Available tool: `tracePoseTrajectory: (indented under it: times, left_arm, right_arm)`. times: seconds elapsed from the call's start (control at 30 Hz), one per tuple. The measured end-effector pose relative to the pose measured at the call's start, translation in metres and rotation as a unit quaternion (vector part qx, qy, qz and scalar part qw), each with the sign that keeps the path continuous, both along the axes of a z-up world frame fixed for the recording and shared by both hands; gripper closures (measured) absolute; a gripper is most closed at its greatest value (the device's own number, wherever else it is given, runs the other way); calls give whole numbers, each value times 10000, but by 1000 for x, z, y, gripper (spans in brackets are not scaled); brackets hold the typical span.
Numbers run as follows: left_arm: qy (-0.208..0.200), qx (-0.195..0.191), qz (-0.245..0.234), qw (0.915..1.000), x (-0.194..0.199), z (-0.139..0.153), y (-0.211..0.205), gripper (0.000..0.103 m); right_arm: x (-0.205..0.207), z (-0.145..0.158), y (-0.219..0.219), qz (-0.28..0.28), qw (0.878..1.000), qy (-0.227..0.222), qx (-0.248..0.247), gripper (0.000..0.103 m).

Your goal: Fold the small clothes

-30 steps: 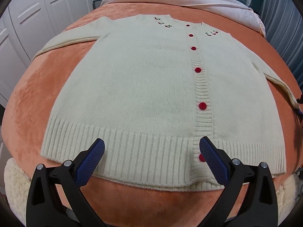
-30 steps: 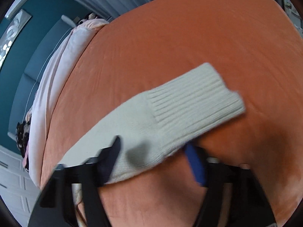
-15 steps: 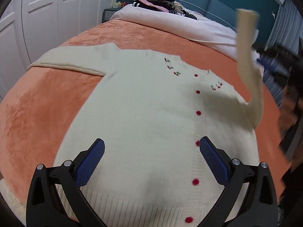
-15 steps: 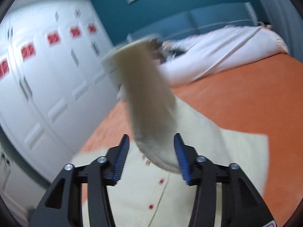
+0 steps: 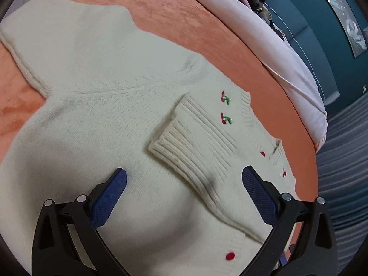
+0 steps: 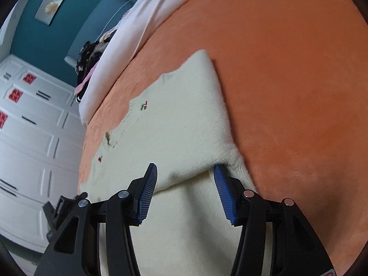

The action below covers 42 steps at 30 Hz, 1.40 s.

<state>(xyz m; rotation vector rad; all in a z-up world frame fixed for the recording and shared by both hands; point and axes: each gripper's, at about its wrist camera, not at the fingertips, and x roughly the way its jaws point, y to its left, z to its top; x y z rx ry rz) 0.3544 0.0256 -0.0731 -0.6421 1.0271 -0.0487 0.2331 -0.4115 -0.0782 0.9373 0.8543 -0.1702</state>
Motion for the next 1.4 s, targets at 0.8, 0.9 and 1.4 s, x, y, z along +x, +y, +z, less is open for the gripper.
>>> tracePoseTrajectory:
  times: [0.8, 0.9, 1.4]
  left_arm:
    - [-1141, 499, -734, 9895, -10, -15, -18, 70]
    - [-1251, 256, -711, 9893, -12, -20, -11, 70]
    - [-1397, 326, -733, 9869, -15, -22, -14, 68]
  right_arm:
    - [34, 79, 39, 142, 9729, -9, -2308, 85]
    - [37, 73, 37, 102, 9654, 508, -2556, 88]
    - [152, 36, 146, 2814, 9398, -10, -1938, 83]
